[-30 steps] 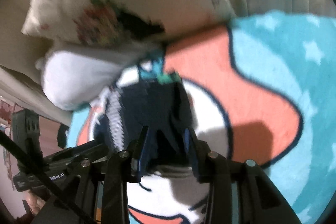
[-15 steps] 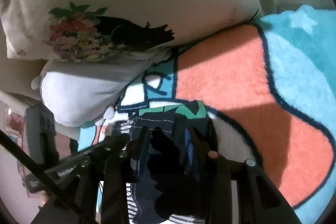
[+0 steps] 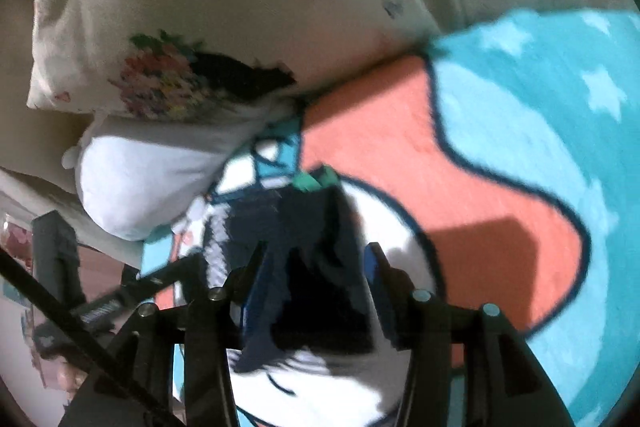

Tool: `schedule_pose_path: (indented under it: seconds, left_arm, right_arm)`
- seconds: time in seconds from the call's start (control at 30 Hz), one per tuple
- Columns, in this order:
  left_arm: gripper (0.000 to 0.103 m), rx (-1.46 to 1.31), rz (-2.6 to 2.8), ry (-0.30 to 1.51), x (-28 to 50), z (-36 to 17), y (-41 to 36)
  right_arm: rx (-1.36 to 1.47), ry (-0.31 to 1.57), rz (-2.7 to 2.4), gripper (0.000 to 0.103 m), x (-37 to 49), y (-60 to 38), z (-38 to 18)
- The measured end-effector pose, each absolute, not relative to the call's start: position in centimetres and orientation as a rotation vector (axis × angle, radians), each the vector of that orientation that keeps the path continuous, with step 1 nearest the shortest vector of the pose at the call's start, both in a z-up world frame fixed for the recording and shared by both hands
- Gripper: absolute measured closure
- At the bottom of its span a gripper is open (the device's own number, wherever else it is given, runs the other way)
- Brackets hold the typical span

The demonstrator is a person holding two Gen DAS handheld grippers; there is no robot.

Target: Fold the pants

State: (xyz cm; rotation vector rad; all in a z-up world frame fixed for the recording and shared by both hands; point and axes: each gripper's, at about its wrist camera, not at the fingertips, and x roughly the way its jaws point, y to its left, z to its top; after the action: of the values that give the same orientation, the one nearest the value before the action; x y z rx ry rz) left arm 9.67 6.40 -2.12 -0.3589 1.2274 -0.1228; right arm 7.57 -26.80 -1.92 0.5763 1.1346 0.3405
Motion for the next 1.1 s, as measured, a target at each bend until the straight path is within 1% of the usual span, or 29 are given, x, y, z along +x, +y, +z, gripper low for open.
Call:
schedule_pose_path:
  seconds: [0.1,0.2,0.27,0.3,0.4,0.53,0.6,0.73,0.87,1.0,1.1]
  left_arm:
    - [0.035,-0.437,-0.152,1.293,9.5,-4.3,6.6]
    - [0.035,-0.407,-0.165,1.313,9.0,-5.4,5.7]
    - [0.036,-0.378,-0.172,1.310,8.8,-5.4,5.1]
    - [0.037,-0.365,-0.174,1.307,8.8,-5.1,4.8]
    - [0.037,-0.327,-0.176,1.295,9.0,-4.5,4.3]
    - [0.037,-0.242,-0.144,1.284,8.8,-3.9,3.6]
    - [0.036,-0.196,-0.132,1.261,8.3,-3.1,3.6]
    - [0.036,-0.096,-0.077,1.201,7.0,-1.4,3.3]
    - [0.035,-0.103,-0.059,1.212,6.1,-1.8,3.4]
    - [0.035,-0.096,-0.048,1.279,5.8,-3.9,3.2]
    - [0.035,-0.096,-0.054,1.282,5.6,-4.1,3.3]
  right_arm:
    - [0.637,1.187,0.343,0.048,6.8,-27.1,-4.2]
    - [0.668,1.211,0.362,0.049,6.4,-26.7,-5.5]
    - [0.677,1.228,0.389,0.055,6.1,-26.2,-5.8]
    - [0.664,1.228,0.395,0.056,5.9,-25.9,-5.6]
    - [0.634,1.231,0.379,0.056,5.3,-25.6,-5.2]
    - [0.665,1.241,0.325,0.056,4.5,-26.5,-5.7]
    - [0.673,1.233,0.297,0.052,4.1,-27.0,-5.5]
    - [0.559,1.138,0.237,0.052,2.6,-26.9,-2.5]
    - [0.486,1.082,0.272,0.052,1.8,-25.5,-0.5]
    - [0.414,1.160,0.243,0.052,2.3,-23.8,-2.7]
    - [0.420,1.211,0.219,0.052,2.4,-24.0,-4.5]
